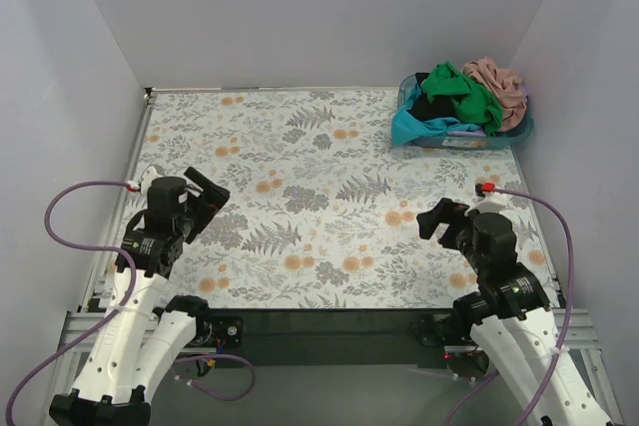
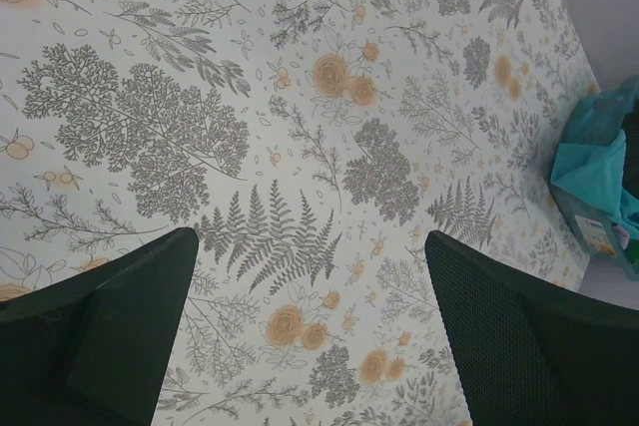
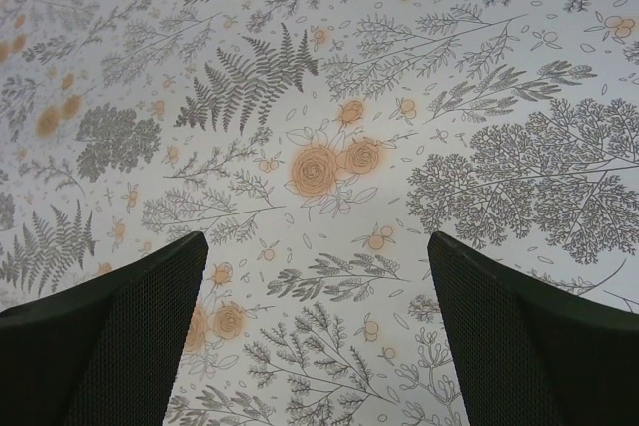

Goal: Fold and stack the t-shirts
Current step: Grab the tshirt from the pile

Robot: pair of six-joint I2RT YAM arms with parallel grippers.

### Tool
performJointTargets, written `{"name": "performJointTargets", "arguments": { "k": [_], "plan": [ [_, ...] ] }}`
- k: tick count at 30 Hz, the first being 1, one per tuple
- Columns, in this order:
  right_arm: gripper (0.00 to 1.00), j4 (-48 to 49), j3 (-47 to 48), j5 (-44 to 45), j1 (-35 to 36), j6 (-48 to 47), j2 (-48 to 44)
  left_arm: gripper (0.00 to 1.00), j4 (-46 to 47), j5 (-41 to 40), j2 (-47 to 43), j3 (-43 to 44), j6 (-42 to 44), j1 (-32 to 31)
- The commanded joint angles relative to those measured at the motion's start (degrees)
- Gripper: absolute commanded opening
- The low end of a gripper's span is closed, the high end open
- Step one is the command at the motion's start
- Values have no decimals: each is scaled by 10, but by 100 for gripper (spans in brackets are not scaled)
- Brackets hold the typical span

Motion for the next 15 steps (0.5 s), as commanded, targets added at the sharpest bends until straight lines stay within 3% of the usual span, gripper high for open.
{"name": "performJointTargets", "arguments": {
  "k": [1, 8, 12, 15],
  "plan": [
    [98, 8, 30, 42, 0, 6, 11, 98, 21, 6, -16, -9, -9, 2],
    [98, 58, 56, 58, 0, -42, 67, 98, 79, 15, -25, -23, -28, 2],
    [98, 86, 139, 91, 0, -72, 181, 98, 111, 12, -11, -28, -37, 2],
    [98, 86, 252, 122, -7, -104, 308, 98, 134, 9, 8, -23, -33, 2]
  ]
}}
